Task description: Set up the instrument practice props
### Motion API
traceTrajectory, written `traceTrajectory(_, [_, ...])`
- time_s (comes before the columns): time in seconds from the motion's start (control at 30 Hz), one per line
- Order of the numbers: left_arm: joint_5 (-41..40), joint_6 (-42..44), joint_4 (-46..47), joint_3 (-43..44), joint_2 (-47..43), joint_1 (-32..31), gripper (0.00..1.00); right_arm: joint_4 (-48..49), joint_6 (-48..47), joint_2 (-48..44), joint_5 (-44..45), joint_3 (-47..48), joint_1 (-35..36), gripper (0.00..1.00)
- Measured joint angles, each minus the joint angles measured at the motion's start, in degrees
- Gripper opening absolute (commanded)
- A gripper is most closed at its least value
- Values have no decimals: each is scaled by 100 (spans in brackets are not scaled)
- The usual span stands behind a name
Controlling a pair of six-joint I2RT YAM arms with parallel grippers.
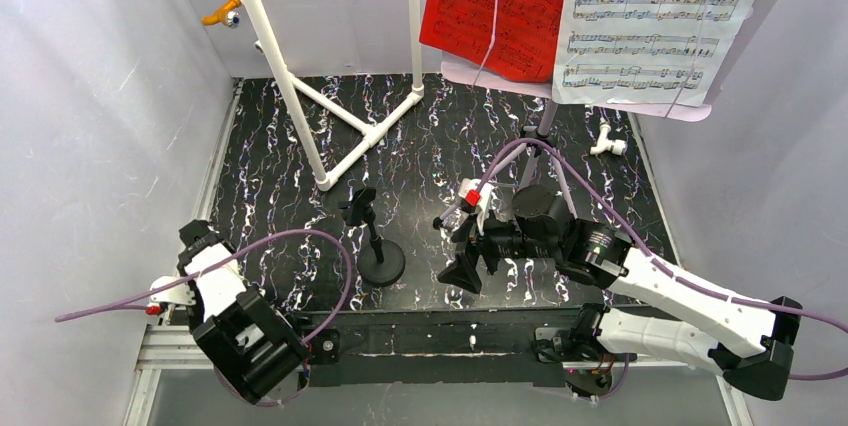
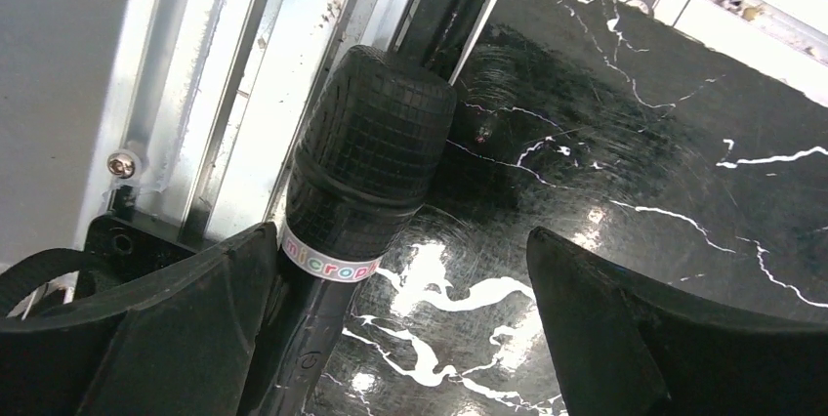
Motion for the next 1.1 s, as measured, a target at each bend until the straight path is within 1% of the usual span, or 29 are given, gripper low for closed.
traceTrajectory(0.17, [264, -13, 179, 2, 439, 330, 90, -52, -44, 116, -2, 122, 0, 100])
traceTrajectory(0.23, [328, -2, 243, 35, 553, 428, 84, -52, -42, 164, -2, 142, 0, 100])
traceTrajectory(0.3, [343, 48, 264, 42, 575, 450, 80, -52, -37, 199, -4, 149, 0, 100])
traceTrajectory(0.53, [313, 258, 203, 42, 573, 492, 57, -68, -31, 205, 48, 151, 0, 100])
traceTrajectory(0.67, [341, 599, 116, 24, 516, 516, 37, -72, -24, 203, 118, 162, 0, 100])
traceTrajectory(0.73, [400, 861, 142, -50, 361, 516, 29, -72, 7, 192, 131, 162, 0, 100])
traceTrajectory(0.8, [470, 1036, 247, -166, 83, 516, 24, -72, 61, 155, 131, 162, 0, 100])
traceTrajectory(0.9, [715, 1309, 420, -243, -330, 490, 17, -63, 131, 15, 151, 149, 0, 100])
traceTrajectory(0.97, [1220, 1331, 881, -238, -439, 382, 13, -57, 142, -55, 168, 149, 0, 100])
traceTrajectory(1.1, [1847, 1484, 1469, -144, -505, -52, 9, -46, 142, 9, 173, 149, 0, 100])
